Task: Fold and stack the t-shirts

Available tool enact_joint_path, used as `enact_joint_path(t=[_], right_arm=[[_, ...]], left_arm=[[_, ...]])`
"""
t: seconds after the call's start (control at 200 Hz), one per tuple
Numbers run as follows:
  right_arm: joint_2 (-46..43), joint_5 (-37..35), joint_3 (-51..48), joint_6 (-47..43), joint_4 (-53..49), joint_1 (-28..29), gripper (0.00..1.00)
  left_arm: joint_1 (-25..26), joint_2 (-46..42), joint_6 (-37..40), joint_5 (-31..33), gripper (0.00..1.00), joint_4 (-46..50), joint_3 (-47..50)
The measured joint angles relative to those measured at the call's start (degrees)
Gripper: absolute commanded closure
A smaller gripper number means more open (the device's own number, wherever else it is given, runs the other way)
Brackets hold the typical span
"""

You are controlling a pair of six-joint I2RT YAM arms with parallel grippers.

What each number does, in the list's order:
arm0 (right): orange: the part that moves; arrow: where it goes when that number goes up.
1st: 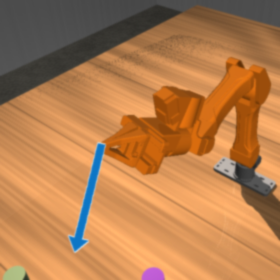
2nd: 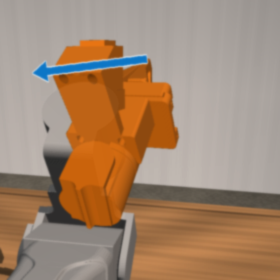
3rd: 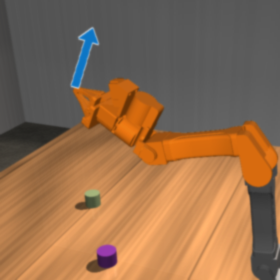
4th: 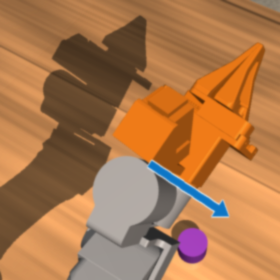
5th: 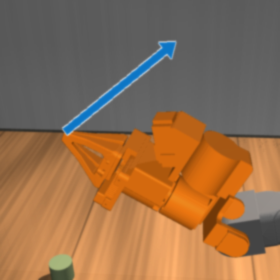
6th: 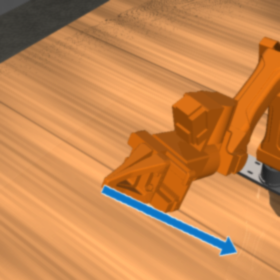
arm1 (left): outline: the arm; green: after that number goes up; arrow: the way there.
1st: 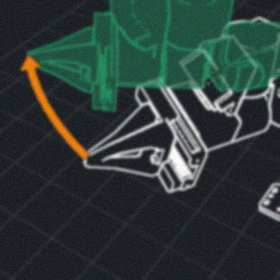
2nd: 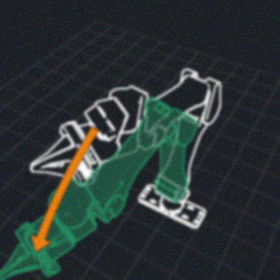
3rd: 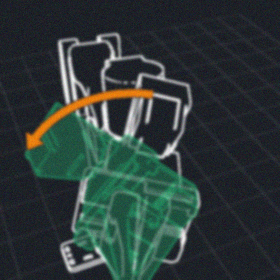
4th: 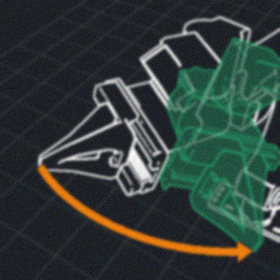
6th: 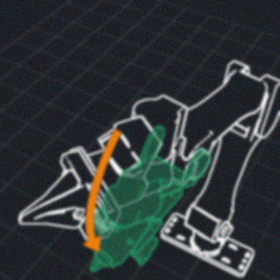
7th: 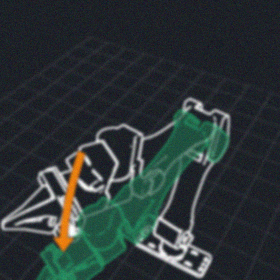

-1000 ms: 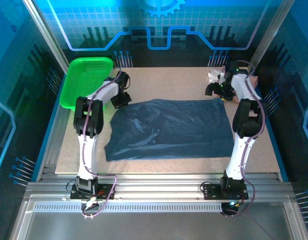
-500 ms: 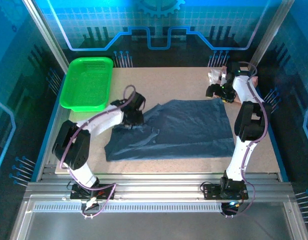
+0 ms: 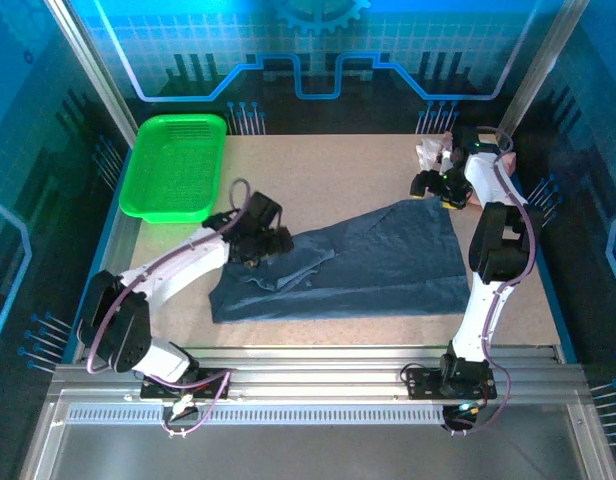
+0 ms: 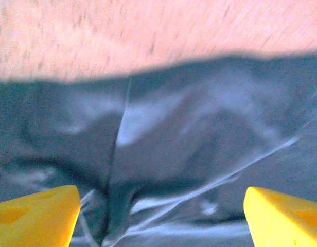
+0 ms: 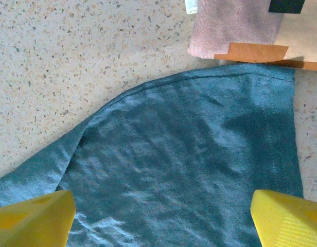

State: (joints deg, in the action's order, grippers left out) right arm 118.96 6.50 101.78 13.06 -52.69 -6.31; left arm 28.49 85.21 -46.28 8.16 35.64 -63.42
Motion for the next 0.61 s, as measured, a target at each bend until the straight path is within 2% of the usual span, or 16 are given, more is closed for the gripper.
enact_joint_path(t=[0.15, 0.23, 0.395, 0.605], right_arm=[[-0.26, 0.07, -1.27, 0.0, 0.46, 0.0, 0.1], [-0.35, 0.2, -1.92, -0.02, 0.48, 0.0, 0.1], [-0.52, 0.48, -2.86, -0.02, 0.74, 0.0, 0.11], [-1.09, 0.63, -3.17, -0.04, 0.92, 0.0, 0.11]], left_arm=[[-7.06, 7.23, -0.63, -3.98, 0.33, -2.47, -4.48], [-8.87, 12.48, -0.26, -5.9, 0.36, -3.28, -4.76], [-9.16, 18.82, -0.33, -9.38, 0.41, -5.57, -4.72], [-9.16, 20.13, -0.35, -11.76, 0.47, -8.28, -4.76]])
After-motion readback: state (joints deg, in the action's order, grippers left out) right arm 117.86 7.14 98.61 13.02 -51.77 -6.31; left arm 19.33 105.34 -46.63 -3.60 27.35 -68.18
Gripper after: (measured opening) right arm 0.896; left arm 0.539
